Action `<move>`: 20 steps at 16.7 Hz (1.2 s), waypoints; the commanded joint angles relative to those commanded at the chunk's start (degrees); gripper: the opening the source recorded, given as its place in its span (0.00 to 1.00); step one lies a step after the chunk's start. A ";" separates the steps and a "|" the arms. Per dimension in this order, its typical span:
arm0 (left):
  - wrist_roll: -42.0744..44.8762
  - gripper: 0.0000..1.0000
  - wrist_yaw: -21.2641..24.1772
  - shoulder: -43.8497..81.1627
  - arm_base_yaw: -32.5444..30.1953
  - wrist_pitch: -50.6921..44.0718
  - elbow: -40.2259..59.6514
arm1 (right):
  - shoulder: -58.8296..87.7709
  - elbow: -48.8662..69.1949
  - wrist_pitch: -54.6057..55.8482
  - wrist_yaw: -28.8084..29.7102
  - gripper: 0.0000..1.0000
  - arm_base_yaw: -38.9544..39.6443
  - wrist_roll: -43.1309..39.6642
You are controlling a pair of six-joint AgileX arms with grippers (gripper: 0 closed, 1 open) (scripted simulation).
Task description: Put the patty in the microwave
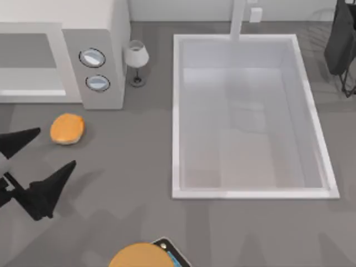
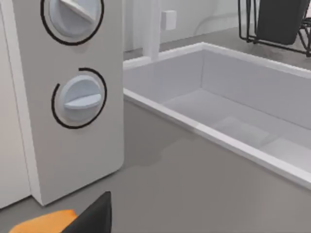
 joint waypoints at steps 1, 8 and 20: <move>0.08 1.00 0.30 -0.80 0.38 0.87 -0.98 | 0.00 0.00 0.00 0.00 1.00 0.00 0.00; 0.06 1.00 0.36 -1.69 0.27 0.35 -1.00 | 0.00 0.00 0.00 0.00 1.00 0.00 0.00; 0.00 1.00 0.00 -36.13 0.41 -41.69 4.47 | 0.00 0.00 0.00 0.00 1.00 0.00 0.00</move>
